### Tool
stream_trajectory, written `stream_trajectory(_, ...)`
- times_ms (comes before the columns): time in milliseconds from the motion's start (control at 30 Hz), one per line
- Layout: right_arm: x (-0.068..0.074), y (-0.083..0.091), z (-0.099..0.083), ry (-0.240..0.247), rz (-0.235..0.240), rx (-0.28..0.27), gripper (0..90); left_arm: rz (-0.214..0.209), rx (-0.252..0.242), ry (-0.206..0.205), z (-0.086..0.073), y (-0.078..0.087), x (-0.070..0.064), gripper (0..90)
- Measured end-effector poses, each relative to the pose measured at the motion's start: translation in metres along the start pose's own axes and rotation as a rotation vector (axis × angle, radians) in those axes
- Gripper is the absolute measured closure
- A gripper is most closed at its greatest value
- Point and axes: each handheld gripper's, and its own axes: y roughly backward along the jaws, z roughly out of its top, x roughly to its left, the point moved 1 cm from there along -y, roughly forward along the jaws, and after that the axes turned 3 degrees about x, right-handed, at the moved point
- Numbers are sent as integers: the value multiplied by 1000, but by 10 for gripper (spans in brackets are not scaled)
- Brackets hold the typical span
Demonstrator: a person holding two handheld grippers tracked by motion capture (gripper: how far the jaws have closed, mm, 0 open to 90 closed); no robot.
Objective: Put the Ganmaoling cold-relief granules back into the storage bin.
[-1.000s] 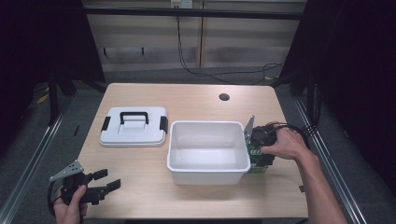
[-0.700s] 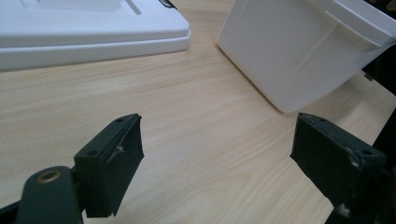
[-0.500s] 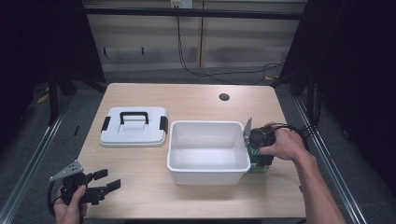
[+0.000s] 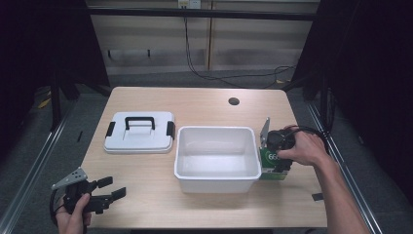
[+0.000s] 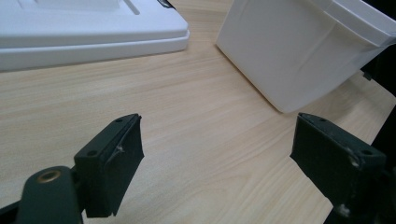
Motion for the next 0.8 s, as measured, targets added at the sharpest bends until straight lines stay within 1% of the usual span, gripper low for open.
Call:
stream_trajectory(33,1,1,0,-12,3,9,158,0,0,0,0,0,0,163)
stream_trajectory(100,1,5,-1,-1,-2,11,159,3,1,-3,0,0,0,164)
stream_trajectory(167,1,9,-2,-4,-4,17,159,2,1,-4,0,0,0,163)
stream_trajectory(233,2,11,-3,-2,-8,10,159,2,1,-3,0,0,0,163)
stream_trajectory(267,3,12,-4,-19,-10,14,159,0,0,-3,0,0,0,163)
stream_trajectory(300,3,14,-5,-6,-14,9,159,0,1,-4,0,0,0,163)
stream_trajectory(367,5,18,-6,-10,-12,13,159,-1,-4,4,0,0,0,163)
stream_trajectory(400,6,20,-7,-19,-8,16,159,3,-5,3,0,1,0,163)
stream_trajectory(433,5,22,-7,-13,-10,16,159,2,-6,5,0,1,1,163)
stream_trajectory(467,6,25,-8,-21,-6,21,159,3,-6,10,0,1,1,163)
stream_trajectory(500,5,27,-10,-19,-3,14,159,3,-6,10,0,1,1,163)
stream_trajectory(533,6,29,-11,-27,1,17,159,5,-5,6,0,1,1,163)
stream_trajectory(567,5,31,-11,-21,1,17,159,4,-5,3,0,1,0,163)
stream_trajectory(600,6,34,-12,-42,3,28,159,4,-3,2,0,1,0,163)
stream_trajectory(633,5,37,-13,-29,1,22,159,4,-4,4,0,1,0,163)
stream_trajectory(667,7,39,-13,-44,2,23,159,4,-4,5,0,1,1,163)
stream_trajectory(700,6,41,-14,-39,0,14,159,4,-4,5,0,1,1,163)
stream_trajectory(733,6,43,-14,-39,3,15,159,3,-4,3,0,1,0,163)
stream_trajectory(800,6,49,-15,-43,-6,12,159,3,-5,5,0,0,0,163)
